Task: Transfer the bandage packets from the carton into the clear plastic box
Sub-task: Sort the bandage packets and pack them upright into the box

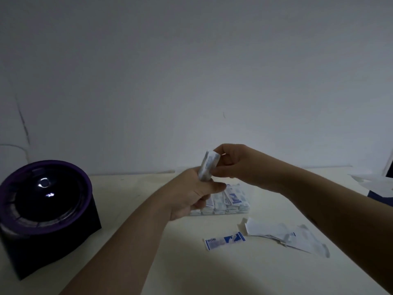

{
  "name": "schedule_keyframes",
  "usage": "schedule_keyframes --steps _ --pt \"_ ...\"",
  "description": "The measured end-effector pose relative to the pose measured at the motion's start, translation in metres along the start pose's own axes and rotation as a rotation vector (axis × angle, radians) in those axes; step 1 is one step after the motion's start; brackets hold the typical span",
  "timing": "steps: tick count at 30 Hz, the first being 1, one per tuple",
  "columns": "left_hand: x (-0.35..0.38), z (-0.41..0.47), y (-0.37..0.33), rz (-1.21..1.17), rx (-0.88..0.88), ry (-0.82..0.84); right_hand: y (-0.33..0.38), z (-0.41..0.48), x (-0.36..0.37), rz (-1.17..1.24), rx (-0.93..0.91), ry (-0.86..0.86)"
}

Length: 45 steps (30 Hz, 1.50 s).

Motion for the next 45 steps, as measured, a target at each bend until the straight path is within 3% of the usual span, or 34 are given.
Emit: schedule_keyframes --steps 6,12,16,22,27,31,37,45 --pt "-0.016 0.026 -0.021 0.008 0.062 0.005 0.020 0.028 -0.006 -0.148 -0.079 -0.164" --pt "-0.036 0.045 -0.020 0.025 0.085 -0.016 0.024 0.052 0.002 -0.263 -0.186 -0.158" --pt "-0.053 0.053 -0.023 0.128 0.109 -0.064 0.016 0.077 0.004 -0.225 -0.156 -0.147" --pt "-0.091 0.056 -0.019 0.816 0.139 -0.268 -0.044 0.109 0.013 -0.048 0.217 0.062" --pt "-0.078 0.067 0.003 1.350 -0.129 -0.171 -0.067 0.115 0.044 -0.131 0.404 0.364" --pt "-0.073 0.071 0.014 1.571 -0.212 -0.136 -0.068 0.121 0.058 -0.221 0.429 0.443" --pt "-0.070 0.074 0.021 1.581 -0.189 -0.168 -0.066 0.126 0.070 -0.439 0.378 0.456" --pt "-0.070 0.075 0.024 1.552 -0.143 -0.204 -0.055 0.131 0.080 -0.888 0.155 0.394"
Point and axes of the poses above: each hand's wrist, its own z-axis towards the middle knuckle, its own x-axis out of the palm, y = z × x, the point moved 4 cm from there along z, towards the middle knuckle, and after that the axes turned 13 degrees about -z, right-handed, at the moved point
